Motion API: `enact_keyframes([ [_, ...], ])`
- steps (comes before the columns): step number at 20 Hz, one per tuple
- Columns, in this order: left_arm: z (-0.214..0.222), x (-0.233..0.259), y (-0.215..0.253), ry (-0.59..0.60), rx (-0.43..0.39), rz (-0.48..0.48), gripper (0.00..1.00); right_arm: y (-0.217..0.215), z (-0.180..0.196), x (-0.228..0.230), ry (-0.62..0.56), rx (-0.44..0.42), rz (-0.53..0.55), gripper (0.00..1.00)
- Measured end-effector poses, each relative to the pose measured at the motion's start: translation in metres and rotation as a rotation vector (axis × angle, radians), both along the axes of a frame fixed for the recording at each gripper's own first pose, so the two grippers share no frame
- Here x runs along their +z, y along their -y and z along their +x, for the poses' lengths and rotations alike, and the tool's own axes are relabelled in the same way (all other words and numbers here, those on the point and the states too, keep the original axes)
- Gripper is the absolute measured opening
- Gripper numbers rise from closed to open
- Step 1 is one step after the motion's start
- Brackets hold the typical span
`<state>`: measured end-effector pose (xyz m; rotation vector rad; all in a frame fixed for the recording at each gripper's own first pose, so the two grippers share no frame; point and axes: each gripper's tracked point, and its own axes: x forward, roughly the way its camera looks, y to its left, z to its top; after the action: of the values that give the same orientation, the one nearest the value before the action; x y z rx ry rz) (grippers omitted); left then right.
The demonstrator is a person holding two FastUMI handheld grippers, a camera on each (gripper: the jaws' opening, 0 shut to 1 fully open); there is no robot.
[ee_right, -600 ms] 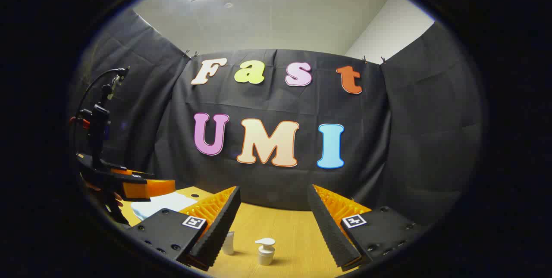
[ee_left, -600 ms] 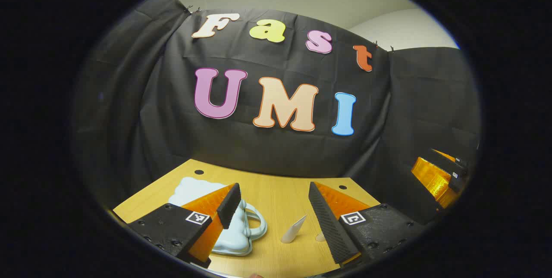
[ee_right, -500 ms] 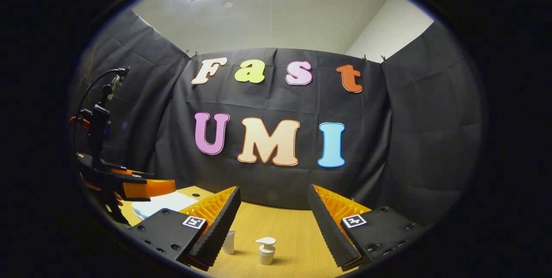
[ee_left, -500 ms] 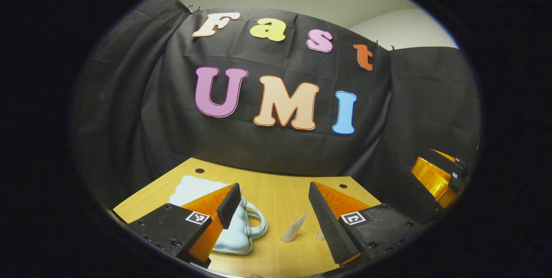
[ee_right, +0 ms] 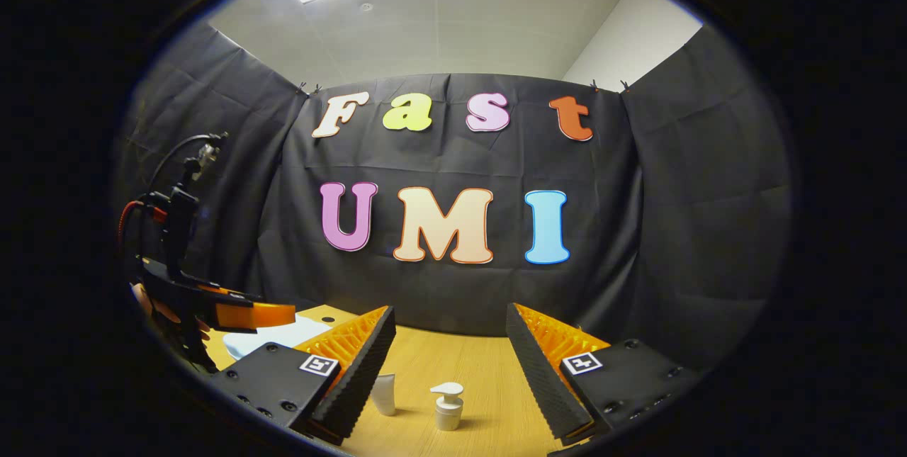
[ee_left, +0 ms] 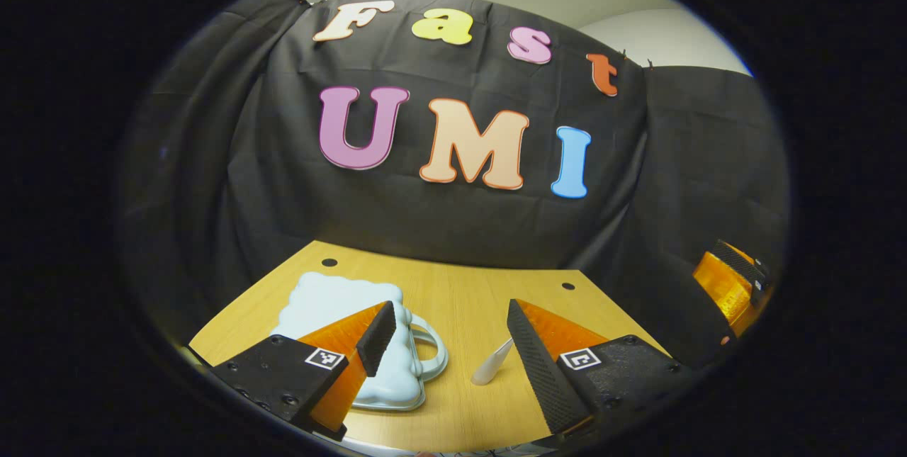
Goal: First open the suitcase, pack the skin care products into it, and then close the suitcase.
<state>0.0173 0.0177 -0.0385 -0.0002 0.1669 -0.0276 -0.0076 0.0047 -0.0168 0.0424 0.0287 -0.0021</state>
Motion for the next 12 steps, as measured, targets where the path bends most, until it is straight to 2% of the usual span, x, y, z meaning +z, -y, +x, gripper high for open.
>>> enact_keyframes([
  [6,0.042,-0.042,0.000,-0.257,-0.104,0.048,0.94,0.003,-0.003,-0.019,-0.047,-0.011,0.008,0.98],
  [12,0.090,-0.081,-0.002,-0.496,-0.097,-0.075,0.94,0.014,-0.011,-0.027,-0.066,-0.049,0.018,1.00],
])
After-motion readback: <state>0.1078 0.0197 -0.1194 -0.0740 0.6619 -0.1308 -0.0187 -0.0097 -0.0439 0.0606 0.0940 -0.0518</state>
